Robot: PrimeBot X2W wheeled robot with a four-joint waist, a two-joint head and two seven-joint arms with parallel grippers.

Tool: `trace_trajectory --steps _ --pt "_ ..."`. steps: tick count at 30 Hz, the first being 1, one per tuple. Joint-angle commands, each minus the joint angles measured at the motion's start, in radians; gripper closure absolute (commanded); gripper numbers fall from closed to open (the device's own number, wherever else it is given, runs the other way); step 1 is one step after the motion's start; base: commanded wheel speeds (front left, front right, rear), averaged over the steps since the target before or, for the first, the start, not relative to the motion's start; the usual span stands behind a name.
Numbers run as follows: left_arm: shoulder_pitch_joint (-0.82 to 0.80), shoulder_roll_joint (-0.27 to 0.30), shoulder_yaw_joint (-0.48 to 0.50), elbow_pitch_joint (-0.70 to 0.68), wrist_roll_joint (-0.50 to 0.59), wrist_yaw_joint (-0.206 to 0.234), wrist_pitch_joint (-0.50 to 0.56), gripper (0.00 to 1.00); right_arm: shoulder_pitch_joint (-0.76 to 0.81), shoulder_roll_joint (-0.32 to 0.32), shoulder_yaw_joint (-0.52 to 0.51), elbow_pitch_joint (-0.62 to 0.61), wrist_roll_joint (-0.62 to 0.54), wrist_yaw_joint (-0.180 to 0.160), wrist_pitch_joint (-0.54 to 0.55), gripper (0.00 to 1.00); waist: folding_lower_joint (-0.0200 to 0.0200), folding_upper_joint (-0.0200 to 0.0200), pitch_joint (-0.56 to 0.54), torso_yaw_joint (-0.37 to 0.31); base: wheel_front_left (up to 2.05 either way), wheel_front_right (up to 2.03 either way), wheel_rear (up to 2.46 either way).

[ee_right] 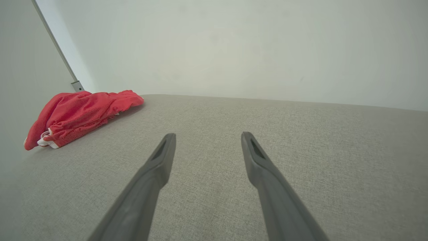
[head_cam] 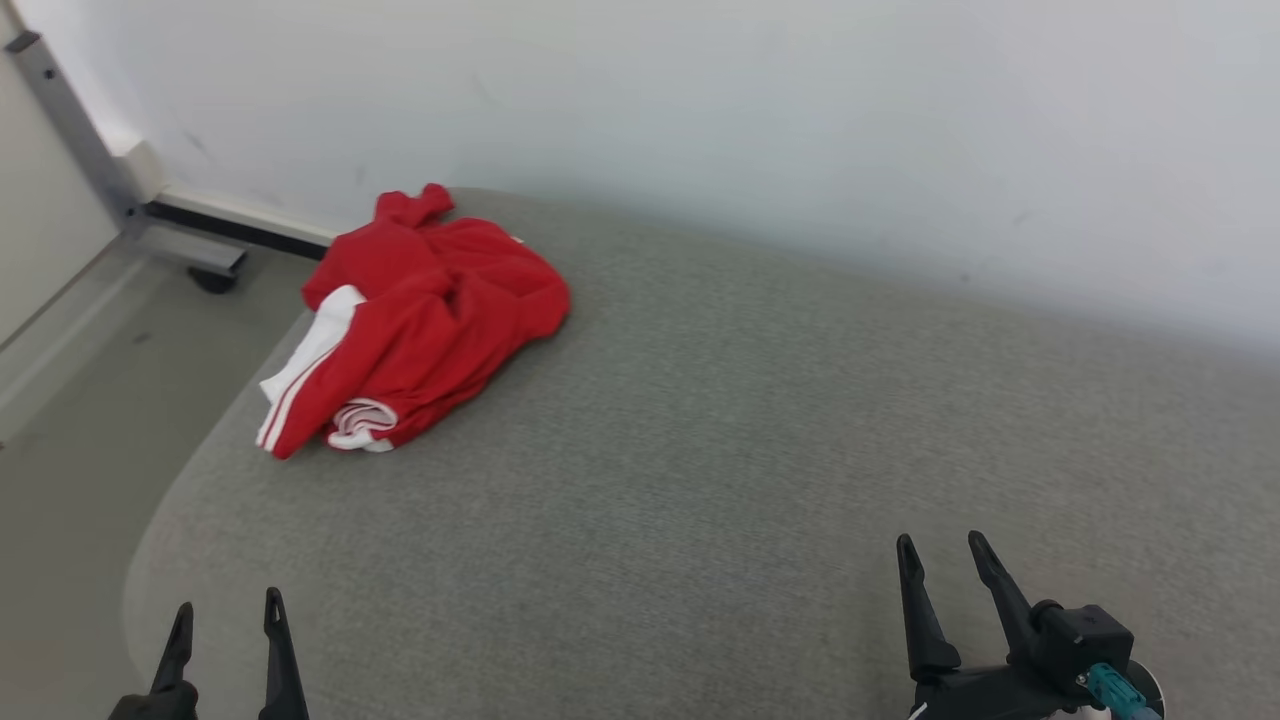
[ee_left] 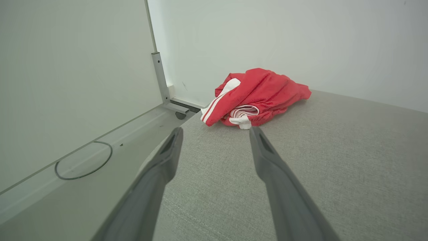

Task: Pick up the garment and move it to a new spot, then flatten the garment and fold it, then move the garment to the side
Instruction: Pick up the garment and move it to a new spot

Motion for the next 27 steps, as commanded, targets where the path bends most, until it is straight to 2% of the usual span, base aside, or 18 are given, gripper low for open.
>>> trace_trajectory --steps 1,7,13,21,27 --pt "0.012 0.004 0.002 -0.005 0.001 0.007 0.0 0.0 -0.001 0.002 0.002 0.002 0.008 -0.002 -0.004 0.0 0.0 0.0 0.003 0.073 0.0 0.0 0.0" --pt "0.025 0.011 0.008 -0.011 -0.007 0.017 0.005 0.0 0.002 0.002 0.01 0.013 0.014 -0.002 -0.007 0.0 0.0 0.0 -0.011 0.124 0.0 0.0 0.0" --pt "0.036 0.016 0.016 -0.02 -0.018 0.025 0.008 0.0 0.001 0.002 0.018 0.02 0.019 -0.002 -0.009 0.0 0.0 0.0 -0.015 0.145 0.0 0.0 0.0" --pt "0.041 0.019 0.021 -0.026 -0.027 0.035 0.007 0.0 -0.006 0.002 0.027 0.027 0.021 -0.002 -0.012 0.0 0.0 0.0 -0.012 0.14 0.0 0.0 0.0" --pt "-0.005 0.024 0.04 -0.021 -0.051 0.049 0.002 0.0 -0.02 0.001 0.022 0.025 0.0 -0.002 -0.009 0.0 0.0 0.0 0.009 0.108 0.0 0.0 0.0"
